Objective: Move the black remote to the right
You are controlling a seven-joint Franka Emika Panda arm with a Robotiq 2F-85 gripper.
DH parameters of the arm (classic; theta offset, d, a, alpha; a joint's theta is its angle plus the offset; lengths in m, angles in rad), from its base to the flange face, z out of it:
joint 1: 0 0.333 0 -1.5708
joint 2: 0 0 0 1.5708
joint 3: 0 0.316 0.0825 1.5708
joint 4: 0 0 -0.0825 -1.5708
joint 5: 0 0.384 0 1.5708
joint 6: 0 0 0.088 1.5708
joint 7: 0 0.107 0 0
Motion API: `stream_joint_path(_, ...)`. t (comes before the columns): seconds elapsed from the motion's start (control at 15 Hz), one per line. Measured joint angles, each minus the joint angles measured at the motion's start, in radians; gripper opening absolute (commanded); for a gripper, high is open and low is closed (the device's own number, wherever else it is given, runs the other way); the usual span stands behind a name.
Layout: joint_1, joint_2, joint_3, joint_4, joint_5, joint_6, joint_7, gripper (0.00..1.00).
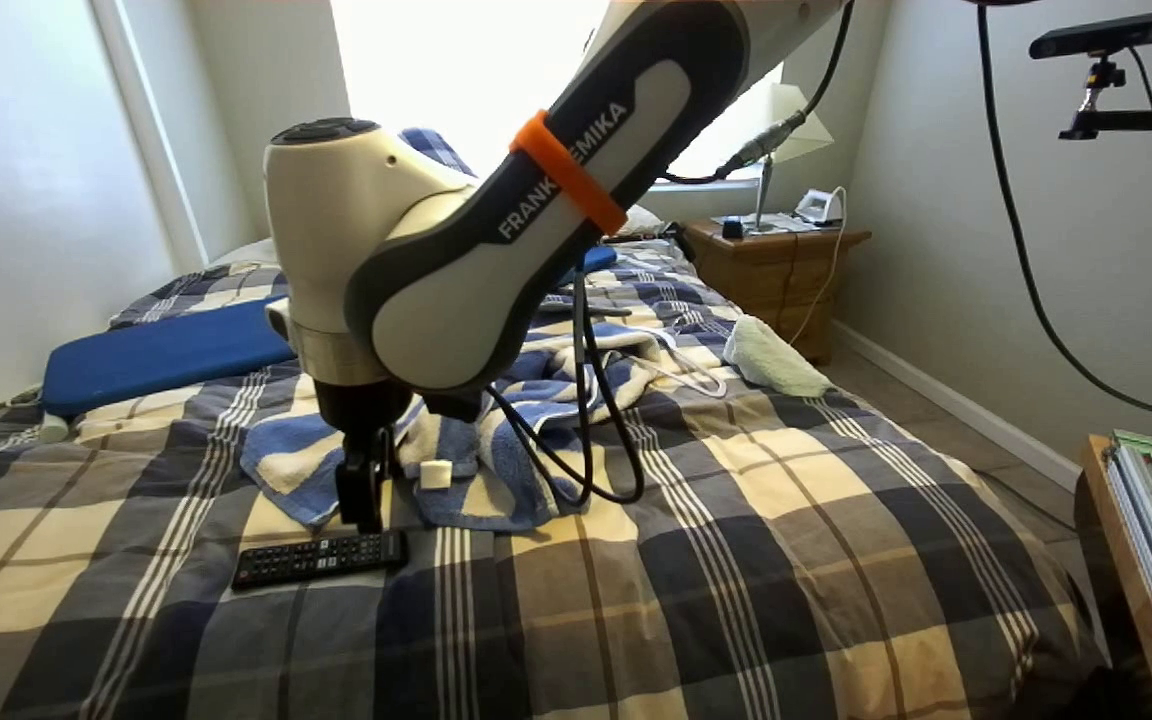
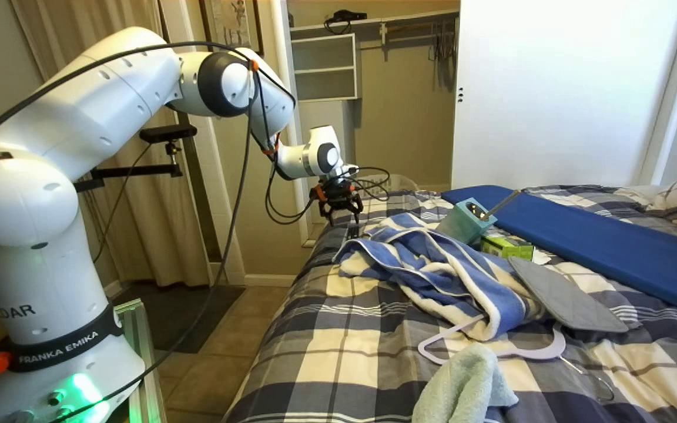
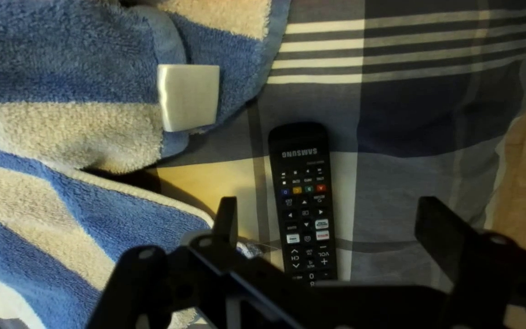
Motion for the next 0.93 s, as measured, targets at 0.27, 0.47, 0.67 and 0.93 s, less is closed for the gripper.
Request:
stream_joint_path(0.27,0.0,0.0,0.0,0.0,0.0,0.0,0.0,1.0)
stream_joint_path(0.47,0.0,0.008,-0.001,0.003,0.0,0.0,0.0,1.0)
stream_joint_path(0.67,0.0,0.032,-0.003,0.024,0.0,0.0,0.0,1.0)
stream_joint_path(0.93,0.003,0.088,-0.004,0.076,0.0,0.002,0.0,1.0)
